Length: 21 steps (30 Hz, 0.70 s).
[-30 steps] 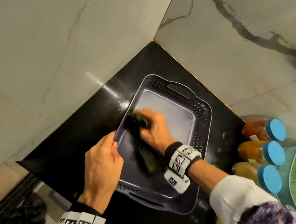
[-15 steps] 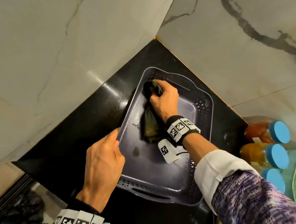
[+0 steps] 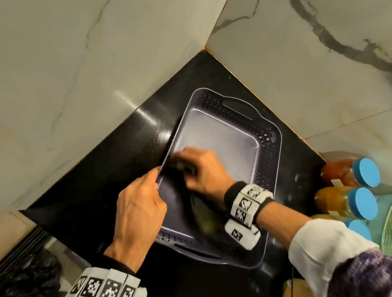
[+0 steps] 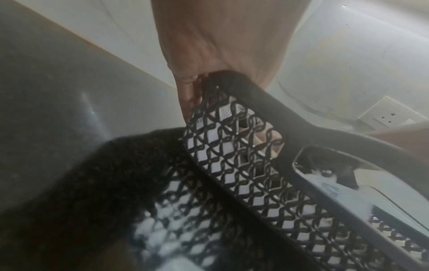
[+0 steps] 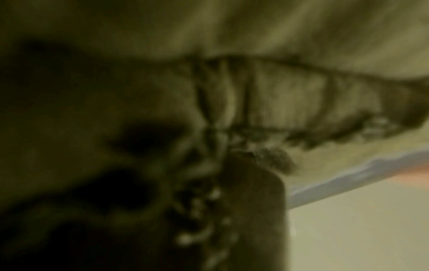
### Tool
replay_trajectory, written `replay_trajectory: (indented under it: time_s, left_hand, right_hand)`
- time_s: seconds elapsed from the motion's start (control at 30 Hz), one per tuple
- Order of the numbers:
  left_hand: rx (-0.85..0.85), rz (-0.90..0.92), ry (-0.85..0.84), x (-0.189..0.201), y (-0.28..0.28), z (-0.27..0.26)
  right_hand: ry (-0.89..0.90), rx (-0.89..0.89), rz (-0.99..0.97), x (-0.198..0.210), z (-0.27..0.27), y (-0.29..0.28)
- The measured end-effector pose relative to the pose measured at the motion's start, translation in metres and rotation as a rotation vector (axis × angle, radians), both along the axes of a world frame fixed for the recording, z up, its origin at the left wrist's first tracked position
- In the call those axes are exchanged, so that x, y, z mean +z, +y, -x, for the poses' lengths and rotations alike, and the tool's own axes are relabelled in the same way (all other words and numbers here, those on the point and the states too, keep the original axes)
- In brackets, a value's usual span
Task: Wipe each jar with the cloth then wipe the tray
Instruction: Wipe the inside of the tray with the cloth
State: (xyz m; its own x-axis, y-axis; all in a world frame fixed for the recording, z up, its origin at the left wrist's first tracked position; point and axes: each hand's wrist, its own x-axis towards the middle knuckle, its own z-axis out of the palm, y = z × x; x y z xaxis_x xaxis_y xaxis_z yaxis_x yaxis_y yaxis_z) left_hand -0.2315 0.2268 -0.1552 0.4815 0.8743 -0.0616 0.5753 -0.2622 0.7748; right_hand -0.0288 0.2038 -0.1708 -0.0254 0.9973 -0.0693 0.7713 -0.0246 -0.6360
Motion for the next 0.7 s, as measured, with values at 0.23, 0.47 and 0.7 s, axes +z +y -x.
replay_trajectory:
  time_s: [0.23, 0.47, 0.7]
  left_hand:
    - [0.021, 0.028, -0.016, -0.001, 0.002, 0.001]
    - [0.024, 0.039, 0.069, 0.004, 0.008, -0.004]
    - [-0.138, -0.122, 0.1, 0.01, 0.069, -0.03]
  right_hand:
    - [-0.074, -0.582, -0.13, -0.008, -0.067, 0.059]
    - [0.278, -0.027, 0.19, 0.004, 0.005, 0.001]
    - [0.209, -0.232, 0.046, 0.003, 0.026, -0.007]
